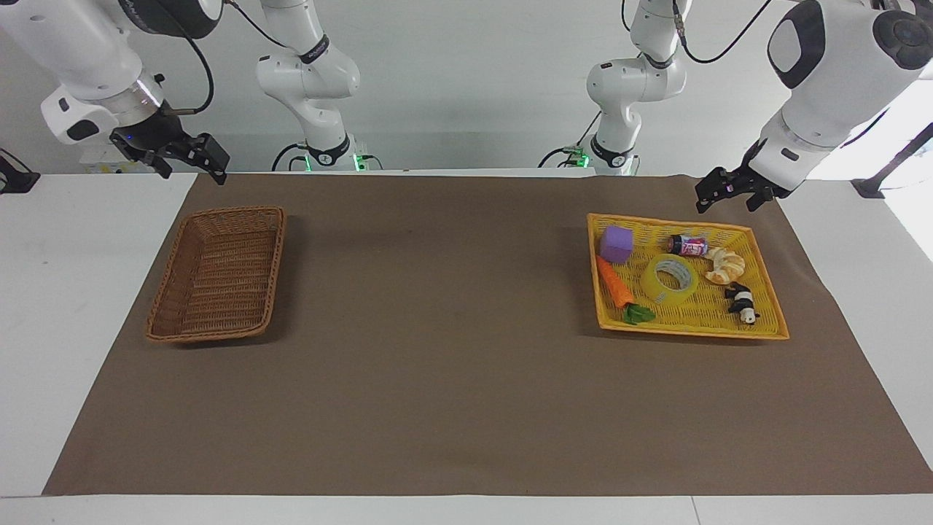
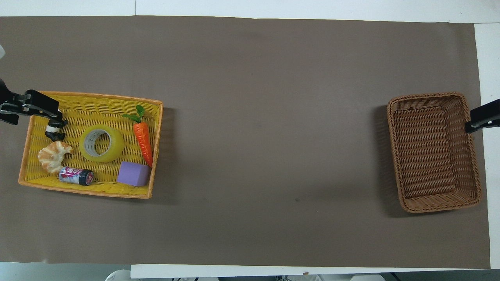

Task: Move tape to another basket
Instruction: 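Reach the left gripper down to the yellow tape roll in the tray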

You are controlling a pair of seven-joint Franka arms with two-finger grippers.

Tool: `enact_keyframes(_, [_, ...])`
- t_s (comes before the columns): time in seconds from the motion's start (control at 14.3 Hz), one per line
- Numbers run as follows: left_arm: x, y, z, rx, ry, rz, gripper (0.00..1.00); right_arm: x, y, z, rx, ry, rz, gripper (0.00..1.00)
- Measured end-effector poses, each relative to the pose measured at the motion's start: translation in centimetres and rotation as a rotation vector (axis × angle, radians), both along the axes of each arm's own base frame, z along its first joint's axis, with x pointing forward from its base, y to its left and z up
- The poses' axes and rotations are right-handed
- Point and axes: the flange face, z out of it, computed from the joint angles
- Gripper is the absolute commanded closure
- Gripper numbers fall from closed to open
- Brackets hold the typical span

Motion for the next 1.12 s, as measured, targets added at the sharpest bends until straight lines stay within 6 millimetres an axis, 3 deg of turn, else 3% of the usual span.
enact_keyframes(0.63, [0.4, 1.4, -0.5, 0.006, -0.022, 0.025, 0.02, 0.0, 0.0, 0.0, 0.000, 0.000, 0.000, 0.00])
enact_keyframes(0.84, [-0.4, 2.9, -4.9, 0.012, -0.073, 0.056, 0.03, 0.0, 0.0, 0.0, 0.000, 0.000, 0.000, 0.00])
enact_keyframes(1.12, [-3.8, 5.4, -12.1, 0.023, -0.117, 0.101, 0.02, 0.0, 0.0, 0.0, 0.000, 0.000, 0.000, 0.00])
